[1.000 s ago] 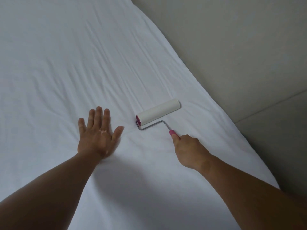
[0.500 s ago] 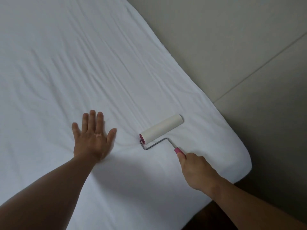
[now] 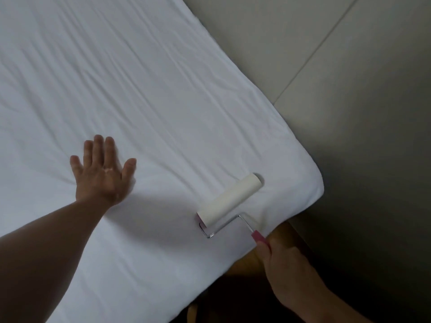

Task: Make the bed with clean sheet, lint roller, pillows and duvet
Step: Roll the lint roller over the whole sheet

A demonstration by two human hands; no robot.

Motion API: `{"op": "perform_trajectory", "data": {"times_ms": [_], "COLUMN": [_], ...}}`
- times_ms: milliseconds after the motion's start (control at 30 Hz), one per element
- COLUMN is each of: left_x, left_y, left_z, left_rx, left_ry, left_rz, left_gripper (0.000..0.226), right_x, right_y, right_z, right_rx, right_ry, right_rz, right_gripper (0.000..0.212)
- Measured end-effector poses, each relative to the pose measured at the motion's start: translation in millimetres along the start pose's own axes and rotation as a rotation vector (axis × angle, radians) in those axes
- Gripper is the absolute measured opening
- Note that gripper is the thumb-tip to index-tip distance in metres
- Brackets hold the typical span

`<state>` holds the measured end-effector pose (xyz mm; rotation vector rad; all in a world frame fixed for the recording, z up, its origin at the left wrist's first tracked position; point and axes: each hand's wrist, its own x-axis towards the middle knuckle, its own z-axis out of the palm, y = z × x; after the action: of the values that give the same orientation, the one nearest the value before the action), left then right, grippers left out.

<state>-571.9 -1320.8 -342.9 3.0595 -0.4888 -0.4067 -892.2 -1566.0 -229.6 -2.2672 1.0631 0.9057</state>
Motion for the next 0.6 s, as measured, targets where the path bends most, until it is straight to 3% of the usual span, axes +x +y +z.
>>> {"op": "perform_trajectory", "data": {"times_ms": [167, 300, 500, 567, 600], "left_x": [0.0, 1.0, 2.5, 3.6, 4.2], "left_y": [2.2, 4.0, 5.9, 3.2, 2.0], "left_z": [0.1, -3.7, -7.1, -7.1, -6.6], "left_rx": [0.013, 0.02, -0.004, -0.015, -0.01], "left_ry": [0.005, -0.009, -0.028, -0.021, -0.011], "left_rz": [-0.013, -0.021, -0.038, -0.037, -0.037], "left_gripper": [0.083, 0.083, 0.087, 0.087, 0.087], "right_x": [-21.3, -31.1, -40.3, -40.3, -40.6], "right_y": [38.5, 54.2, 52.7, 43.0, 33.9], "right_z": [8.0, 6.8, -26.9, -39.1, -45.3], "right_rx": [-0.071, -0.076, -0.043, -0.048, -0.055], "right_ry": [-0.097, -0.103, -0.153, -0.18, -0.176], "right_rz": [0.051, 0.059, 0.058, 0.072, 0.072], "right_gripper": [0.042, 0.045, 0.034, 0.042, 0.056]}}
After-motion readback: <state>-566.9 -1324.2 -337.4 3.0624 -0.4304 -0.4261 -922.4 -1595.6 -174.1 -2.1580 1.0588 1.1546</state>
